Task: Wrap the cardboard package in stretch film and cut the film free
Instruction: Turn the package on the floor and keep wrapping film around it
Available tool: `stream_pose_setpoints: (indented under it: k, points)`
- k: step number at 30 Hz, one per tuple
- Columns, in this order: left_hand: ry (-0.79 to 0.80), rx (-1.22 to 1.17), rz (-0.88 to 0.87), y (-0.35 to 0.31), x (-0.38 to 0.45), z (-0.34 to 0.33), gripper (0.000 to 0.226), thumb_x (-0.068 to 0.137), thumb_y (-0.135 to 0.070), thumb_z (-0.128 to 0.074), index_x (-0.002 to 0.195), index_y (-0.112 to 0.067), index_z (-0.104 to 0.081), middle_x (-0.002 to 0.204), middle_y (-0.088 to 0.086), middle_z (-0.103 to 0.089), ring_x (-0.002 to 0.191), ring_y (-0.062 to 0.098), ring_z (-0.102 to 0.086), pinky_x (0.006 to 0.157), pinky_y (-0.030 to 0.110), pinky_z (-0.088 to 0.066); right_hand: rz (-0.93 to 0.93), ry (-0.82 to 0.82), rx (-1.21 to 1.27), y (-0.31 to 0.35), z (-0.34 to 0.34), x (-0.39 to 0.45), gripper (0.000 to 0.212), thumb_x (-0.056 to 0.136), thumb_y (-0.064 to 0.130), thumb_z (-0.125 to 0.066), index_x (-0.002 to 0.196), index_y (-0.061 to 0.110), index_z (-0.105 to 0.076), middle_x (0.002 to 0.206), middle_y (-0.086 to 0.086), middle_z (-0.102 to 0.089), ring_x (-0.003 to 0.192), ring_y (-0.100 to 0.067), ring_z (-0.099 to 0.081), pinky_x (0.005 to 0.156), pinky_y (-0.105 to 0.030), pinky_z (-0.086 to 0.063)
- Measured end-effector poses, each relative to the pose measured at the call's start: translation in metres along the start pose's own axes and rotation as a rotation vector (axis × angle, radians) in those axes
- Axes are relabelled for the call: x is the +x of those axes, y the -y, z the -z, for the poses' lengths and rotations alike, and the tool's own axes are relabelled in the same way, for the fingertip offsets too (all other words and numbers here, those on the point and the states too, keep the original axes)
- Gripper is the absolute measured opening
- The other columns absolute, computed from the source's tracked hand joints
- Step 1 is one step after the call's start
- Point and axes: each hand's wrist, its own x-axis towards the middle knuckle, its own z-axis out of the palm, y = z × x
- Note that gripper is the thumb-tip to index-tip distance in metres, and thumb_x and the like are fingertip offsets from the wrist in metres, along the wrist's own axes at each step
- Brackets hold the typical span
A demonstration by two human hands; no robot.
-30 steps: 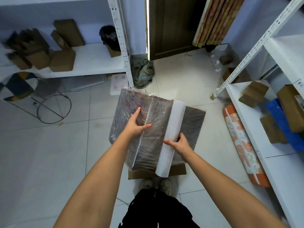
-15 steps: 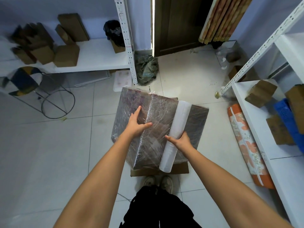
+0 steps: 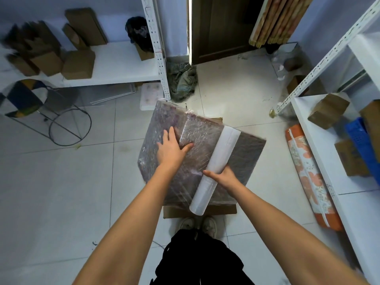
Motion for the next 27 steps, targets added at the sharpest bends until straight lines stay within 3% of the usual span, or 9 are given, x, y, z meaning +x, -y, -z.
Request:
stream_pose_setpoints:
  k: [2,4,6,7,12,19,22,27]
  points:
    - [-0.255,0.246,-0.153,-0.008,-0.009,0.001,0.096,0.086,-0.058,-0.051,0.152,-0.009,-0.001,0.158,0.021,-0.003,0.143,0.043,-0.012,0.116,0.053,-0.011,-0.004,0.004,0.027,0.0,-0.003,-0.001,0.086,0.071,0.031,-0.081,0.138,0.006,-0.033,0.134,-0.009,-0.048,0.124,-0.025,-0.048,0.104,-0.043,-0.042]
    - [-0.484,0.485,-0.559,-0.009,-0.017,-0.011,0.081,0.091,-0.046,-0.045,0.149,-0.002,-0.01,0.157,0.02,-0.01,0.143,0.037,-0.016,0.118,0.051,-0.004,-0.002,0.014,0.056,-0.002,-0.005,-0.001,0.084,0.07,0.033,-0.081,0.135,0.007,-0.036,0.133,-0.01,-0.051,0.122,-0.024,-0.051,0.103,-0.042,-0.044]
    - [-0.495,0.701,-0.902,0.004,-0.015,-0.029,0.066,0.096,-0.035,-0.034,0.148,-0.001,-0.014,0.157,0.016,-0.014,0.144,0.029,-0.015,0.119,0.046,0.003,0.011,0.024,0.06,-0.003,-0.005,-0.001,0.085,0.068,0.037,-0.082,0.134,0.008,-0.038,0.131,-0.01,-0.053,0.119,-0.022,-0.053,0.101,-0.041,-0.046]
    - [-0.482,0.785,-0.956,0.011,-0.011,-0.037,0.063,0.096,-0.034,-0.029,0.149,-0.001,-0.015,0.157,0.014,-0.015,0.145,0.026,-0.014,0.119,0.045,0.006,0.012,0.021,0.058,-0.004,-0.003,0.0,0.085,0.068,0.037,-0.082,0.135,0.008,-0.038,0.132,-0.01,-0.053,0.119,-0.022,-0.053,0.101,-0.04,-0.046]
    - [-0.491,0.987,-0.984,0.023,0.01,-0.051,0.061,0.1,-0.036,-0.012,0.151,-0.002,-0.01,0.158,0.014,-0.01,0.147,0.025,-0.007,0.12,0.044,0.005,0.011,-0.017,0.039,-0.008,0.003,0.007,0.085,0.073,0.027,-0.08,0.14,0.005,-0.031,0.134,-0.008,-0.047,0.123,-0.024,-0.048,0.103,-0.039,-0.043]
    - [-0.576,1.011,-1.073,0.005,0.008,-0.049,0.062,0.099,-0.032,-0.014,0.149,0.004,-0.005,0.156,0.019,-0.002,0.145,0.031,-0.001,0.117,0.05,0.007,0.008,-0.05,0.089,0.001,0.006,0.015,0.075,0.075,0.023,-0.078,0.135,0.002,-0.038,0.125,-0.009,-0.053,0.117,-0.023,-0.053,0.101,-0.039,-0.045]
    - [-0.537,0.963,-1.136,0.019,-0.008,-0.063,0.063,0.099,-0.036,-0.014,0.148,0.003,-0.014,0.156,0.018,-0.012,0.145,0.029,-0.006,0.118,0.049,0.006,0.005,-0.072,0.087,-0.004,0.012,0.015,0.07,0.074,0.026,-0.079,0.13,0.0,-0.046,0.122,-0.009,-0.058,0.114,-0.023,-0.057,0.097,-0.038,-0.048]
    - [-0.541,0.993,-1.107,0.033,-0.01,-0.078,0.063,0.1,-0.032,-0.006,0.148,0.008,-0.001,0.156,0.02,-0.007,0.145,0.03,-0.005,0.118,0.049,0.006,-0.03,-0.105,0.123,-0.015,0.013,0.013,0.072,0.071,0.027,-0.082,0.129,0.001,-0.048,0.122,-0.012,-0.06,0.11,-0.022,-0.059,0.095,-0.036,-0.05]
